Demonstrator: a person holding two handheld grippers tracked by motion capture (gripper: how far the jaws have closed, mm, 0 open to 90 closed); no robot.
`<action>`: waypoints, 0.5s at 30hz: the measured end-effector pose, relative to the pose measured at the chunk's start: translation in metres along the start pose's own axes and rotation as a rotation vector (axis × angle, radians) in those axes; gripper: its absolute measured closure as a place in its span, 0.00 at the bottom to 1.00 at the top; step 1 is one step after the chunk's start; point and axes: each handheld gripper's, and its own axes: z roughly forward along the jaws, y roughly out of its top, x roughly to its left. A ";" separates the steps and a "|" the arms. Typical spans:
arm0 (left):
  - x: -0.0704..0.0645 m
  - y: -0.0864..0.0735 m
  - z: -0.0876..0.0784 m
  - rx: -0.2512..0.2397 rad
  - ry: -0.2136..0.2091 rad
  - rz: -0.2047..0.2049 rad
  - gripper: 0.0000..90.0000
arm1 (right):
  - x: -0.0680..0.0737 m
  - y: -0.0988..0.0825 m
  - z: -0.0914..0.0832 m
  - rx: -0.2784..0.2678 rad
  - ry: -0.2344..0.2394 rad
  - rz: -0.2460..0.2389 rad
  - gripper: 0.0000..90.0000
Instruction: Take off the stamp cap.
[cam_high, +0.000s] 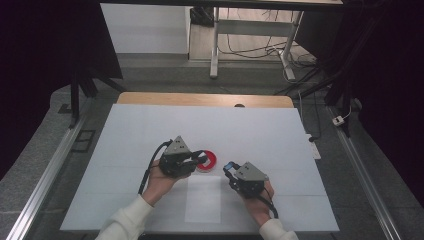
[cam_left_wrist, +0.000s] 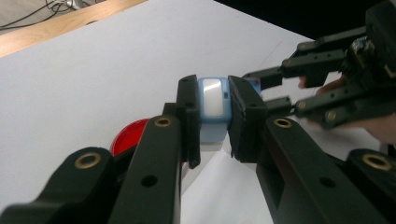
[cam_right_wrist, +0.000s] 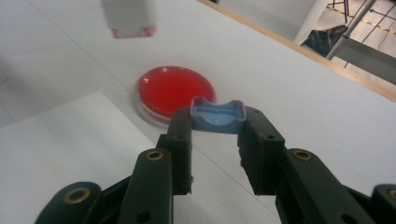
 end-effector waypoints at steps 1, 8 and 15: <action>0.000 0.000 0.000 -0.003 -0.001 -0.003 0.84 | -0.003 -0.001 -0.003 0.004 -0.002 0.009 0.73; 0.000 0.001 0.001 0.001 -0.004 -0.003 0.84 | -0.029 -0.012 -0.023 0.015 -0.034 0.042 0.73; 0.001 0.001 0.001 0.001 -0.008 -0.001 0.84 | -0.049 -0.023 -0.044 0.017 -0.070 0.064 0.73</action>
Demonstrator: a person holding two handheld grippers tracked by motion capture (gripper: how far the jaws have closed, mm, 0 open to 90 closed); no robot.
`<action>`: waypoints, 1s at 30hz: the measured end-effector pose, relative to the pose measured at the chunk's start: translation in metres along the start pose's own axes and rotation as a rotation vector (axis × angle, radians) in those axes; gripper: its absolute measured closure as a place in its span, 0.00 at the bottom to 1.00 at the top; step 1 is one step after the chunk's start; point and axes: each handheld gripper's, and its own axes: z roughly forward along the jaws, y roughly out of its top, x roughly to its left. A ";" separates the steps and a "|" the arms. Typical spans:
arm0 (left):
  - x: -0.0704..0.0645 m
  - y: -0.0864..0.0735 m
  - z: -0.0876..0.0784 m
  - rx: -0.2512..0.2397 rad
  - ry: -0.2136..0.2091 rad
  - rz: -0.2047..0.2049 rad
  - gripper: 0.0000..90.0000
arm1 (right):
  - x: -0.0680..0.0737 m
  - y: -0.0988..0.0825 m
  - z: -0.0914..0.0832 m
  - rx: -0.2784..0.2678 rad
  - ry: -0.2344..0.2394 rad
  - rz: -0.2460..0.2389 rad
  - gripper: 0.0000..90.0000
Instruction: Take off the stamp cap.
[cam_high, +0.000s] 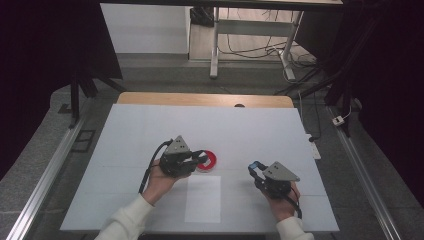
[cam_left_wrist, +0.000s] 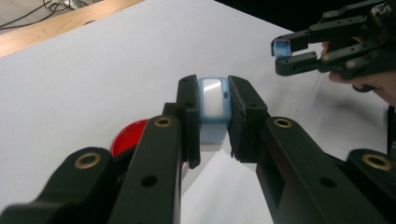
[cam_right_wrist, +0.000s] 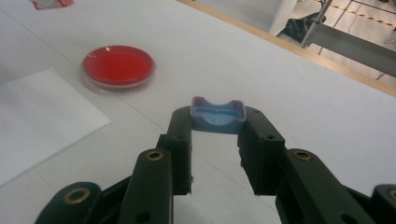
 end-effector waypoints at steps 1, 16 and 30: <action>0.000 0.000 0.000 0.000 -0.001 0.000 0.84 | -0.002 -0.001 -0.002 0.002 -0.003 0.001 0.73; 0.004 -0.001 -0.001 0.002 0.008 -0.003 0.84 | -0.040 -0.025 -0.033 0.023 -0.090 0.037 0.73; 0.007 -0.002 -0.001 0.009 0.025 -0.002 0.84 | -0.048 -0.030 -0.034 0.039 -0.108 0.047 0.73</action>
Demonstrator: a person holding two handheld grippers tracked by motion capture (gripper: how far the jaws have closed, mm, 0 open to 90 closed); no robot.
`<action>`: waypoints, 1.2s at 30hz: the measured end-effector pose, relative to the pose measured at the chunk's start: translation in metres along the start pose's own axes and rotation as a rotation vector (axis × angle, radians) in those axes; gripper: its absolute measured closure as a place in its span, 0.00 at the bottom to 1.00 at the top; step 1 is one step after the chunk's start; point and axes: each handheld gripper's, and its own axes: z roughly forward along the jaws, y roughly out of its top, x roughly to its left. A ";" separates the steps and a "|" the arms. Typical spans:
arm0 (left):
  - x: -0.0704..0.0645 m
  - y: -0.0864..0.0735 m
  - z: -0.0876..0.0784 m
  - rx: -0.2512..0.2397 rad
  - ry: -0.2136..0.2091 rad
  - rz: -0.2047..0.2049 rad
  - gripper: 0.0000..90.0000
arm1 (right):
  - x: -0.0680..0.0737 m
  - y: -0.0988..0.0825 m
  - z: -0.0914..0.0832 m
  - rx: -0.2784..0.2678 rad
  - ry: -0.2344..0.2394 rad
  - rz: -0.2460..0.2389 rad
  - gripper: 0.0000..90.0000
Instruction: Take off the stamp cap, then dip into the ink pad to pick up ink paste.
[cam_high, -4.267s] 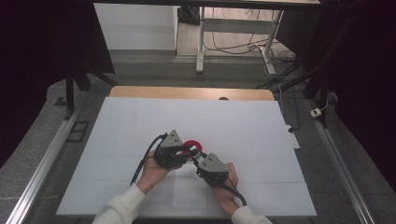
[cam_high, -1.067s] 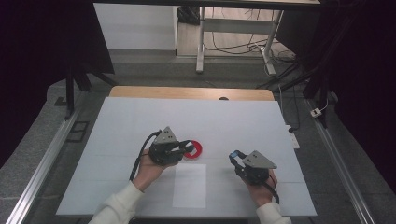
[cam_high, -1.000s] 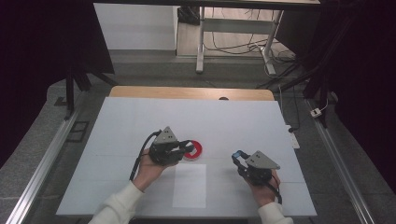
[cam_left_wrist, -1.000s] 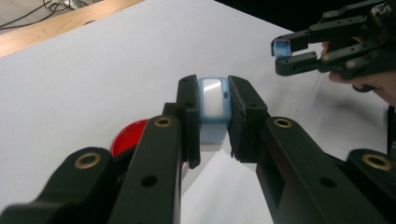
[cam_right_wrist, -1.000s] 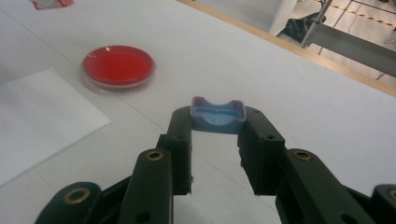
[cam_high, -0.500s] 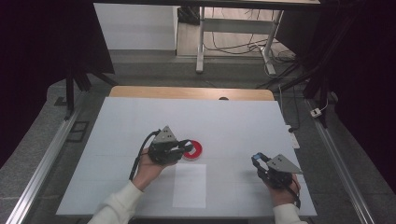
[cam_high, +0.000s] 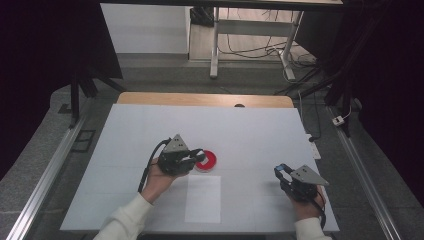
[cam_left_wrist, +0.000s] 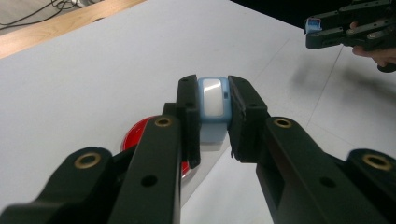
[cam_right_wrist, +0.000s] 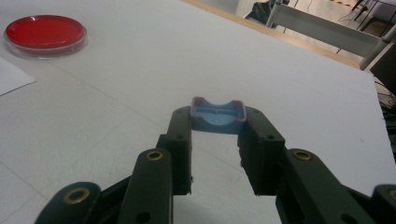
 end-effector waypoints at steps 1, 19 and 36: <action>0.000 0.000 0.000 0.000 0.002 0.000 0.84 | 0.000 0.000 0.000 -0.003 0.002 0.000 0.73; 0.008 -0.002 0.004 0.016 0.034 -0.002 0.84 | 0.002 0.000 0.002 0.002 0.000 -0.011 0.73; 0.025 -0.007 0.021 0.087 0.052 -0.011 0.84 | 0.003 -0.001 0.006 0.010 0.006 -0.014 0.73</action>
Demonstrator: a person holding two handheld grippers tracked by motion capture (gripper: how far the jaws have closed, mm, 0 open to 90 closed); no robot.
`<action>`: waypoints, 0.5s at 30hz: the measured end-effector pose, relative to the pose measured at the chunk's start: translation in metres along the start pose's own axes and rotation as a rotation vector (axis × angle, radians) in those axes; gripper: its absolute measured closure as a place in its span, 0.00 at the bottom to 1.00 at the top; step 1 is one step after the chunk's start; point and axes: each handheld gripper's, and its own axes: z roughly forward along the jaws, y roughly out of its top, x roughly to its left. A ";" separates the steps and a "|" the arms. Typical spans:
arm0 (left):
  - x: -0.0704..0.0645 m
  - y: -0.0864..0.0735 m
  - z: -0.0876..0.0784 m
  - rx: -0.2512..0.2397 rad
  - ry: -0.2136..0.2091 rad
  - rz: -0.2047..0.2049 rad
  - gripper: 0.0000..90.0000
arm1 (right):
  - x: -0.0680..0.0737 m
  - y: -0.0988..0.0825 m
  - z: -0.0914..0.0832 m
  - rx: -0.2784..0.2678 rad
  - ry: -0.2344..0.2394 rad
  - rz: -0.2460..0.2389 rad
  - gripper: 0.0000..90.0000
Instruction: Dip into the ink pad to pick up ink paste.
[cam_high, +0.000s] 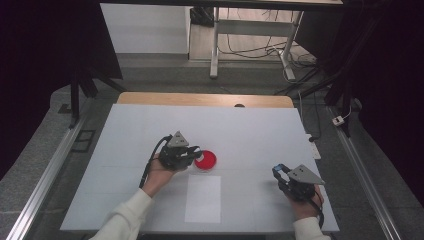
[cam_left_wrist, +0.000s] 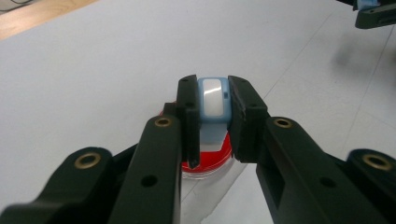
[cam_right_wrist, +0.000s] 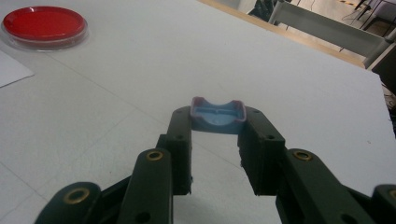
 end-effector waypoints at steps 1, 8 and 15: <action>0.001 0.000 0.001 0.004 -0.001 0.001 0.84 | 0.000 0.000 0.000 0.001 -0.001 -0.001 0.73; 0.006 0.004 0.013 0.019 -0.009 0.005 0.84 | 0.001 0.000 0.001 0.005 -0.002 -0.002 0.73; 0.010 0.006 0.026 0.047 -0.013 0.002 0.84 | 0.001 -0.001 0.001 0.008 -0.002 -0.002 0.73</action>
